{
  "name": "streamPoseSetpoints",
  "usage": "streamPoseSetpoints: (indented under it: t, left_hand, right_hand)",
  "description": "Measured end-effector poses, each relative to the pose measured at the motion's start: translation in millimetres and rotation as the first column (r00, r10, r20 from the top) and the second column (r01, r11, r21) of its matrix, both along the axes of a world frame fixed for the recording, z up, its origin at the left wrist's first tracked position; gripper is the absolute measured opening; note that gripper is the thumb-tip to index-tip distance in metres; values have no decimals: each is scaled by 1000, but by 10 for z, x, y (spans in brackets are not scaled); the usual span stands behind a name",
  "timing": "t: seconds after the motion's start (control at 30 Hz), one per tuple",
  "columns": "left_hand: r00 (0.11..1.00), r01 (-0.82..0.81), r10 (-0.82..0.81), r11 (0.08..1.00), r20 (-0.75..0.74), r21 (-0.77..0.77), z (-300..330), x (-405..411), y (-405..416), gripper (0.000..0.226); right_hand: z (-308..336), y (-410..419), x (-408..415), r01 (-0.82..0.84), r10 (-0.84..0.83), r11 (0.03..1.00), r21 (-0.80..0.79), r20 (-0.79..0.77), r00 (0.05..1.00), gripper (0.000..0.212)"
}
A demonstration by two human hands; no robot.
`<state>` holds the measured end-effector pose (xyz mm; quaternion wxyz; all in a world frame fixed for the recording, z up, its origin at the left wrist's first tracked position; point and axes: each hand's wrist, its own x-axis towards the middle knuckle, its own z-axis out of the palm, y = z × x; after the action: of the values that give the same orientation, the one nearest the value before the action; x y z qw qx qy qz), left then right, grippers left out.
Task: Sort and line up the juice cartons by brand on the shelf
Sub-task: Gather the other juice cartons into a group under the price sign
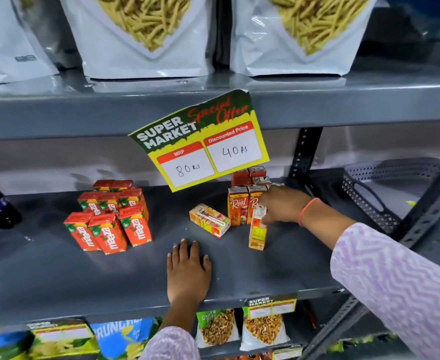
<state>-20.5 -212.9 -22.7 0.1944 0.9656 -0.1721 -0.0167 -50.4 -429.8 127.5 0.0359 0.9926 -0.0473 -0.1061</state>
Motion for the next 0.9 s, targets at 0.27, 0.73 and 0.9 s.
streamPoseSetpoints:
  t: [0.27, 0.73, 0.9]
  left_hand:
    - [1000, 19, -19, 1000, -10, -1, 1, 6, 11, 52]
    - [994, 101, -99, 994, 34, -48, -38, 194, 193, 45]
    - [993, 102, -99, 994, 58, -48, -46, 201, 186, 44]
  right_hand:
    - [27, 10, -27, 43, -43, 998, 33, -11, 999, 46]
    - [-96, 102, -50, 171, -168, 983, -66, 58, 984, 40]
    - [1, 386, -99, 222, -222, 973, 66, 547, 807, 46]
